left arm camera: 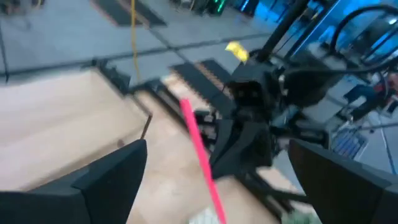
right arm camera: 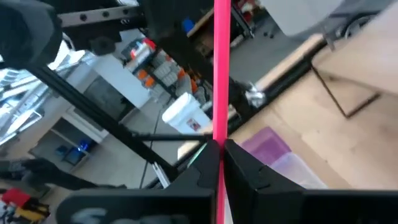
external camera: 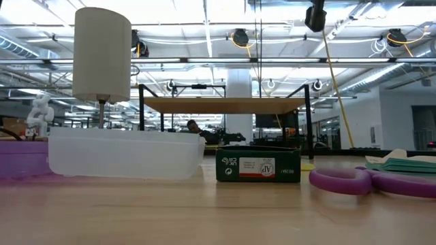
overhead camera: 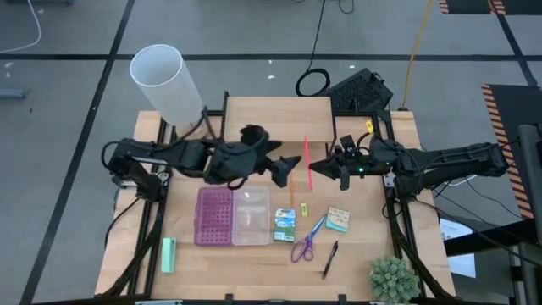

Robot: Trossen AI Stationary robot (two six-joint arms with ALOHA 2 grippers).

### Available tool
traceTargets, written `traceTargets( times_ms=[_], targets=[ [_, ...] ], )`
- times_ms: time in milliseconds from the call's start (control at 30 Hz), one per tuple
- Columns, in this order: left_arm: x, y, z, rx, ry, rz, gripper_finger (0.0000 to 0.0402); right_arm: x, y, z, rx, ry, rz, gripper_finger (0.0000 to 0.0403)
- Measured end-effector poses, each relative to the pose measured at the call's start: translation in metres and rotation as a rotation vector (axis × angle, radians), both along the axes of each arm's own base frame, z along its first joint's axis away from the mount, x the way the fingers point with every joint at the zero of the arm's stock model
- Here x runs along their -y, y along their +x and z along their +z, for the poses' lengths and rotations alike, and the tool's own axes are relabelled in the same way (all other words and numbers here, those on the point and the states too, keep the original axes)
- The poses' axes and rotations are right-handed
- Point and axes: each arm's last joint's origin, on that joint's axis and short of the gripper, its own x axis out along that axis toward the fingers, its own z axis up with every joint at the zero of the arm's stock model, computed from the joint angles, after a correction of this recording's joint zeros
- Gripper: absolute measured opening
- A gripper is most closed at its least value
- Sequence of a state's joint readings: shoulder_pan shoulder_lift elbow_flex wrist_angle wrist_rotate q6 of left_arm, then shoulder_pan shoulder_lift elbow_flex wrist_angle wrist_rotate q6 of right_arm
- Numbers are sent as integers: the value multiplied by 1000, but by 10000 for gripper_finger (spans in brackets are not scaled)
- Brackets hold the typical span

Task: Pack school essentials
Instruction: Put the pink pencil into the violet supply box

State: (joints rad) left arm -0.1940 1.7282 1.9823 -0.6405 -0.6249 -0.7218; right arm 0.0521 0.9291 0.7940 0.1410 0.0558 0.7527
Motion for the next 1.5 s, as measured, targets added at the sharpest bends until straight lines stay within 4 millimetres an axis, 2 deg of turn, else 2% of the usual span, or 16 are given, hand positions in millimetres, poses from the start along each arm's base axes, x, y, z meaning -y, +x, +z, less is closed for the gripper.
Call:
traceTargets(
  times_ms=[233, 433, 633, 733, 933, 1067, 1233, 1500],
  targets=[
    [-3, 17, -8, -60, 173, -52, 397, 0, 0, 10, 99, -74, 1, 6],
    [-17, 36, -11, 27, 141, -84, 397, 0, 0, 15, 147, -163, -14, 6],
    [-25, 40, -10, 75, 111, -59, 391, 1, 0, 15, 150, -230, -27, 6],
    [-27, 41, -12, 63, 117, -63, 359, 1, 0, 16, 153, -266, -48, 6],
    [-28, 42, -11, 67, 110, -80, 264, 2, -1, 19, 178, -316, -89, 6],
    [-29, 42, -11, 64, 117, -80, 216, 2, -1, 19, 174, -331, -89, 6],
    [-32, 42, -10, 76, 126, -73, 174, 2, 1, 17, 167, -337, -88, 6],
    [-35, 43, -7, 96, 143, -74, 129, 2, 5, 15, 157, -338, -86, 6]
  ],
)
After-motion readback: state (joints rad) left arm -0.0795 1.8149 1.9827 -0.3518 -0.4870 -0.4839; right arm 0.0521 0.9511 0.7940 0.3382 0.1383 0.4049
